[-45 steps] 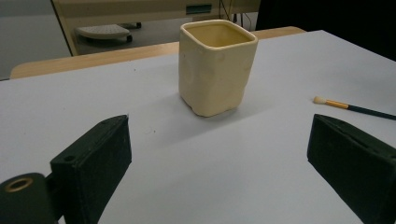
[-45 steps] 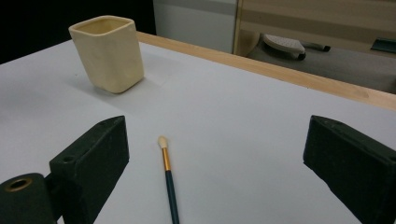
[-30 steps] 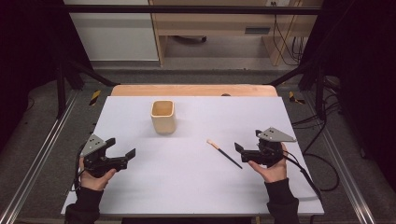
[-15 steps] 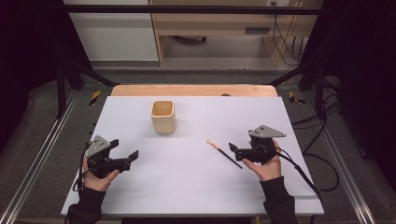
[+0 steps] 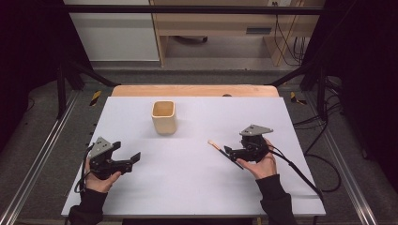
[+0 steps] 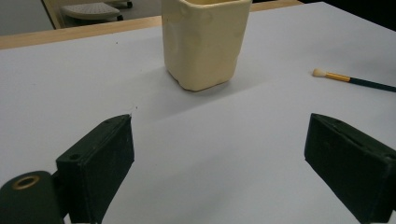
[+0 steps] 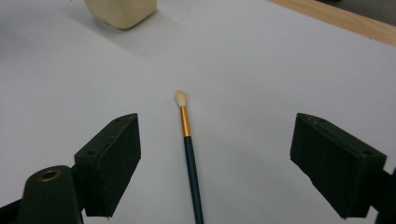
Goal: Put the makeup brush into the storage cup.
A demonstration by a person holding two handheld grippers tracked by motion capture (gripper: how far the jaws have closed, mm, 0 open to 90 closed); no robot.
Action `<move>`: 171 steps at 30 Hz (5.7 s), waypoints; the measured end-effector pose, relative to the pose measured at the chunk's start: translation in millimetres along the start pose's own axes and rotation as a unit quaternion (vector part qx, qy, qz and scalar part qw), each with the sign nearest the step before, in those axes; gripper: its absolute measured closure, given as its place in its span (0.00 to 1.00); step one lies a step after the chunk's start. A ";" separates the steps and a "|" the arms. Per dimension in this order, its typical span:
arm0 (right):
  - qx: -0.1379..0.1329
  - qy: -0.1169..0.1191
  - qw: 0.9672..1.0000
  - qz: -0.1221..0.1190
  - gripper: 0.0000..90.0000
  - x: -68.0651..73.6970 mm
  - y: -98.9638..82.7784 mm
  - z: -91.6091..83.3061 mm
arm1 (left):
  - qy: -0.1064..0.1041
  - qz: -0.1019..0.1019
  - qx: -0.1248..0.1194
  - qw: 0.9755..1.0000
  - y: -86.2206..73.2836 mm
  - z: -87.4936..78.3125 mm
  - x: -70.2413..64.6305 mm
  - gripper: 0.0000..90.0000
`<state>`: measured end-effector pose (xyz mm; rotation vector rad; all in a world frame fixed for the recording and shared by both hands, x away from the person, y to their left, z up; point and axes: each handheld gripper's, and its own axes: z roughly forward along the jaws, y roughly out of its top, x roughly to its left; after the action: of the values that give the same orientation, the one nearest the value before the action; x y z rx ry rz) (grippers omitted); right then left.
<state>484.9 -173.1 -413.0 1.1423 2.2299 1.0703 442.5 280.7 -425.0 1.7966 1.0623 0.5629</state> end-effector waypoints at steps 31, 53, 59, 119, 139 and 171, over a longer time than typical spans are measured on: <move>0.121 0.000 0.992 -0.020 0.32 5.1 -0.3 52.0 | -0.001 0.008 0.014 1.000 -3.8 5.4 -2.2 0.09; 0.179 0.030 0.983 -0.042 0.76 3.1 1.6 74.6 | -0.001 0.014 0.021 1.000 -4.7 7.8 -3.1 0.09; 0.182 0.037 0.982 -0.036 0.82 3.3 1.6 75.3 | -0.001 0.014 0.023 1.000 -4.8 8.0 -3.1 0.09; 0.159 0.063 0.985 0.003 0.93 4.0 18.5 43.0 | -0.006 -0.005 0.013 1.000 -3.9 6.5 -4.0 0.12; 0.025 0.133 0.991 -0.005 0.93 26.9 13.3 16.9 | -0.014 -0.012 -0.002 1.000 -0.5 4.7 -13.9 0.13; -0.080 0.180 0.980 0.004 0.93 47.5 12.3 8.2 | -0.045 -0.034 -0.039 0.998 9.7 2.3 -36.7 0.13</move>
<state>468.9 -126.1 -409.2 0.9490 2.3485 1.5343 429.2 246.6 -414.8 1.6959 1.0218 0.4708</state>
